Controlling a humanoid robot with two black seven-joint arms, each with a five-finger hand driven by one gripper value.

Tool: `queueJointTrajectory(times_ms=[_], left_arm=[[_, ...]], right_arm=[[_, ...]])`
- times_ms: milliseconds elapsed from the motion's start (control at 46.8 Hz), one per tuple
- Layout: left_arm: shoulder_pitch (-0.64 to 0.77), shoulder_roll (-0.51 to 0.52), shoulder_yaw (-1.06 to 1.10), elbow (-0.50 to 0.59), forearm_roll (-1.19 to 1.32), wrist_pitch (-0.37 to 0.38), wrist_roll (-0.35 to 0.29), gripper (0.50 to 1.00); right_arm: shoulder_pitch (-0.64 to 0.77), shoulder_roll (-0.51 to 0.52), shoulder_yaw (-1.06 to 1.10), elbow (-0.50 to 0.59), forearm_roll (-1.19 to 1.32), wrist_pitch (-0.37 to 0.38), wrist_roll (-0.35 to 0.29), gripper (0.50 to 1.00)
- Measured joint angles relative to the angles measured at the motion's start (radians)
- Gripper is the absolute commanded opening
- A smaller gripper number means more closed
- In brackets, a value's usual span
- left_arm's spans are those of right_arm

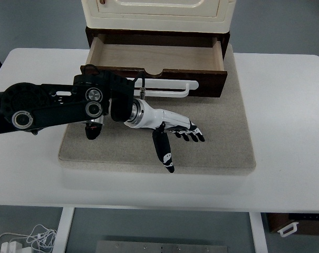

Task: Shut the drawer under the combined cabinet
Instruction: 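Reach the left hand across the mat to the front of the brown drawer, then push the brown drawer front with the left hand toward the cabinet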

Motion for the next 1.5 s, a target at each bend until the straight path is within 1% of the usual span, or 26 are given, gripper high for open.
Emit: queueJointTrajectory(times_ms=[86,235,406,684,919,1219,1496], left_arm=[[-0.002,-0.004,-0.006,0.013,-0.004,0.0,0.042,0.999],[-0.024,-0.017,-0.012,0.04,-0.029,0.0,0.096,0.999],[-0.069,-0.025,-0.014,0.058,-0.092,-0.002,0.132,0.999],[-0.1,-0.025,-0.035,0.095,-0.11,-0.018,0.135,0.999],[-0.1,-0.025,-0.044,0.156,-0.109,-0.031,0.135,0.999],[-0.096,-0.037,-0.091,0.279,-0.107,-0.071,0.135,0.999],[-0.096,-0.04,-0.101,0.322,-0.095,-0.076,0.135,0.999]], right_arm=[[0.0,0.0,0.0,0.0,0.0,0.0,0.0,0.952],[0.0,0.0,0.0,0.0,0.0,0.0,0.0,0.952],[0.0,0.0,0.0,0.0,0.0,0.0,0.0,0.952],[0.0,0.0,0.0,0.0,0.0,0.0,0.0,0.952],[0.0,0.0,0.0,0.0,0.0,0.0,0.0,0.952],[0.0,0.0,0.0,0.0,0.0,0.0,0.0,0.952],[0.0,0.0,0.0,0.0,0.0,0.0,0.0,0.952]])
